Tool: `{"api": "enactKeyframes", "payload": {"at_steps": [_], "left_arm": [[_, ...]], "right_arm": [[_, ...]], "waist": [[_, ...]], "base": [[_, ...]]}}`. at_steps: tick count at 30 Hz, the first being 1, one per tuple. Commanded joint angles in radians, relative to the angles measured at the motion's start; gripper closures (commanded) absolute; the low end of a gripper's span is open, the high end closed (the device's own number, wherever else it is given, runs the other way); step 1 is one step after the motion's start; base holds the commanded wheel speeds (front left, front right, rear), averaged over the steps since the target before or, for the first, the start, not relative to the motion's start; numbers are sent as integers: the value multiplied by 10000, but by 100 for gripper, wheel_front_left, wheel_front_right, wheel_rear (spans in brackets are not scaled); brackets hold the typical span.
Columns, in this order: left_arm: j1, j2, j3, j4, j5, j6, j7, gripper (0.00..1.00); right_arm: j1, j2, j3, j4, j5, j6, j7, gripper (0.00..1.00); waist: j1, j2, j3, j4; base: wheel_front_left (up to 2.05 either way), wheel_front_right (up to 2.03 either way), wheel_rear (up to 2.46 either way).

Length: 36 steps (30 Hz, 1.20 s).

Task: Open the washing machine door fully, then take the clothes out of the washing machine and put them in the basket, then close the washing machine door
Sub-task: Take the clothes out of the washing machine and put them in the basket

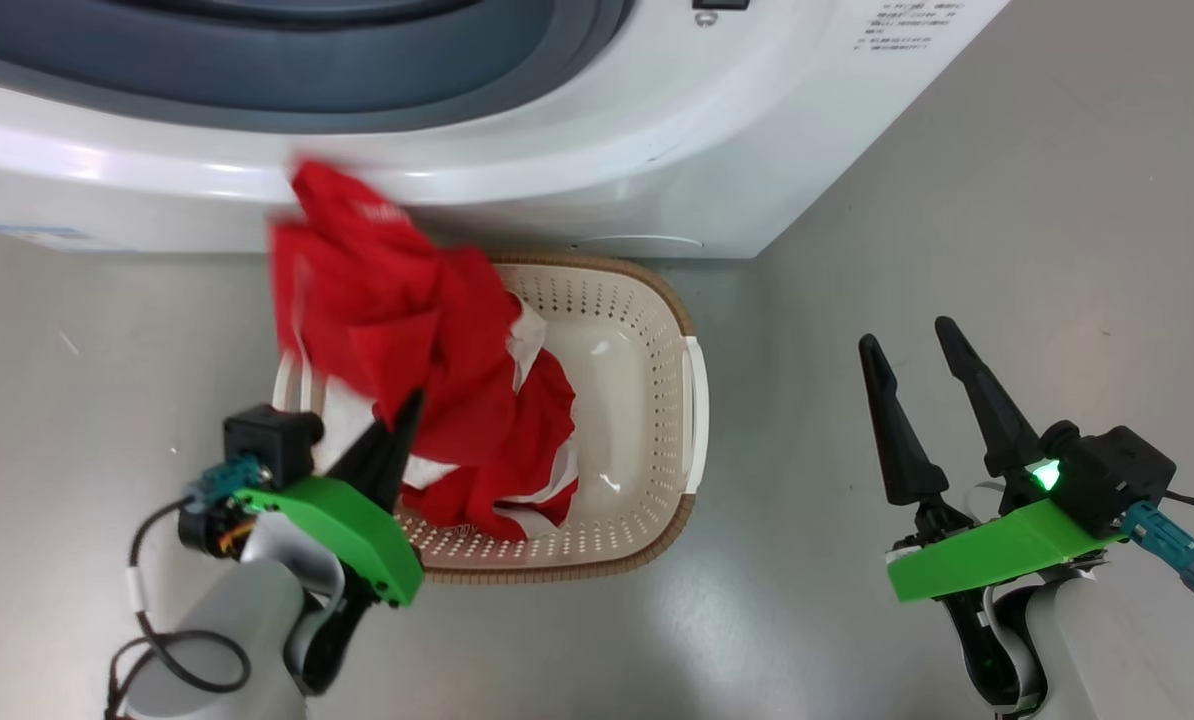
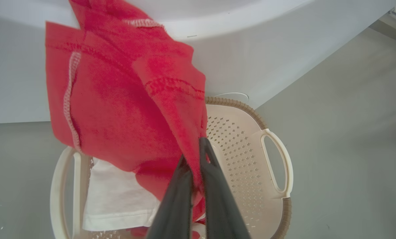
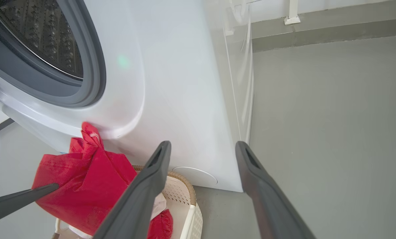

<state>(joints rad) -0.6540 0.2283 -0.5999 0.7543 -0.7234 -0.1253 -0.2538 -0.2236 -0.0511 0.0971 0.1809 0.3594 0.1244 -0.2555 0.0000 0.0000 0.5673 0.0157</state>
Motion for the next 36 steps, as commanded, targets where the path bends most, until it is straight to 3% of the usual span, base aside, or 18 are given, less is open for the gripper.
{"api": "enactKeyframes", "payload": {"at_steps": [1, 9, 22, 24, 25, 26, 27, 36], "left_arm": [[218, 223, 123, 41, -202, -54, -79, 100], [-312, 84, -862, 1004, -703, -54, -79, 100], [-1228, 264, -808, 1487, -835, -54, -80, 97], [-1257, 268, -717, 1490, -802, -54, -80, 73], [-1258, 264, -680, 1491, -784, -54, -80, 55], [-1262, 265, -636, 1486, -759, -54, -80, 16], [-1263, 265, -586, 1468, -732, -54, -80, 0], [-1030, 225, -143, 1308, -512, -54, -80, 0]], "right_arm": [[235, 9, 255, -224, -99, 63, -63, 0], [60, 9, 254, -338, -91, 63, -63, 0], [-119, 9, 193, -460, -66, 63, -63, 0], [-135, 9, 177, -453, -62, 63, -63, 0], [-138, 9, 173, -447, -63, 63, -63, 0], [-138, 9, 168, -441, -66, 63, -63, 0], [-141, 9, 164, -435, -70, 63, -63, 0], [-114, 9, 161, -316, -88, 63, -63, 0]], "waist": [[0, 0, 103, -32], [0, 0, 646, -183], [0, 0, 1138, -325], [0, 0, 1143, -320], [0, 0, 1135, -315], [0, 0, 1126, -306], [0, 0, 1113, -298], [0, 0, 772, -223]], "base": [[0, 0, 0], [0, 0, 0], [0, 0, 0], [0, 0, 0], [0, 0, 0], [0, 0, 0], [0, 0, 0], [0, 0, 0]]}}
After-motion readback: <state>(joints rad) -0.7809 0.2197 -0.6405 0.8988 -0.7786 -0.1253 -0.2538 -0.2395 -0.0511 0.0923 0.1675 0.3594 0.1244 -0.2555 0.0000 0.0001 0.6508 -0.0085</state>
